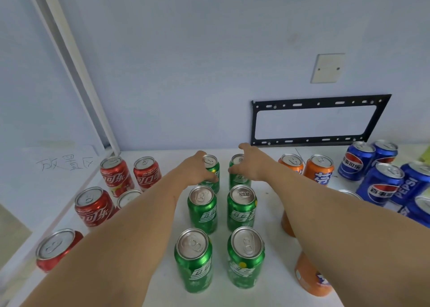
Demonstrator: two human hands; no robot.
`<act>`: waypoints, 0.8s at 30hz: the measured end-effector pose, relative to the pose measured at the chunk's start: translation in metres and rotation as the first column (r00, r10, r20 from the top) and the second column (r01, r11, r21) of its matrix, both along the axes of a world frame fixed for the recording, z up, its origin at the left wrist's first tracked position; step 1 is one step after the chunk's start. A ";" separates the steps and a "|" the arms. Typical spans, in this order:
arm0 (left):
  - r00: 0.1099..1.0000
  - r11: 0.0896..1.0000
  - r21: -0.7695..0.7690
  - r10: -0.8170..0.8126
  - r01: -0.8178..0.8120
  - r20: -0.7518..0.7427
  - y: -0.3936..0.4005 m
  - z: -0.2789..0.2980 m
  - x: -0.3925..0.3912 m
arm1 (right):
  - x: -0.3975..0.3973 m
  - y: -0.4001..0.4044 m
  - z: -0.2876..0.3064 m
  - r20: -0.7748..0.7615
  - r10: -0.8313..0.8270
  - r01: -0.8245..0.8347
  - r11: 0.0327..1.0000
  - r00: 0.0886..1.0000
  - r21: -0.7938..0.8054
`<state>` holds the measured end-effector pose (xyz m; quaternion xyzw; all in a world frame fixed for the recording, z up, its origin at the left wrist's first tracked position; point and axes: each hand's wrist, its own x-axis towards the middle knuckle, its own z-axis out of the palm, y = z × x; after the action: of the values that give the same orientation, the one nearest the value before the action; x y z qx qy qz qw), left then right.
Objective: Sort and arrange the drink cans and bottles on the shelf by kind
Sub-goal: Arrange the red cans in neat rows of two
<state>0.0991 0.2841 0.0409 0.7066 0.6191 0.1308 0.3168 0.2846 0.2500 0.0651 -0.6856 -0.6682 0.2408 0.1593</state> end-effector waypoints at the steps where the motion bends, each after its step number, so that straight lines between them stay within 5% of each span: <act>1: 1.000 1.000 -0.014 -0.015 0.015 -0.023 0.001 0.002 -0.001 | 0.000 -0.001 0.001 0.017 0.007 -0.007 1.000 1.000 0.013; 11: 0.941 0.989 0.103 -0.064 0.103 -0.331 -0.005 0.059 -0.058 | -0.051 0.005 0.029 0.144 0.108 -0.135 0.972 0.984 0.192; 18: 0.929 0.981 0.190 0.032 0.041 -0.368 0.008 0.069 -0.135 | -0.136 0.024 0.027 0.024 0.224 -0.225 0.967 0.974 0.122; 24: 0.951 0.995 0.088 0.063 -0.038 -0.302 0.028 0.052 -0.200 | -0.194 0.036 0.014 -0.086 0.186 -0.188 0.982 0.979 -0.018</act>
<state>-0.1007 0.3124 0.0930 0.7146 0.6725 0.0533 0.1852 0.0909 0.2861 0.0791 -0.6111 -0.7192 0.2921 0.1551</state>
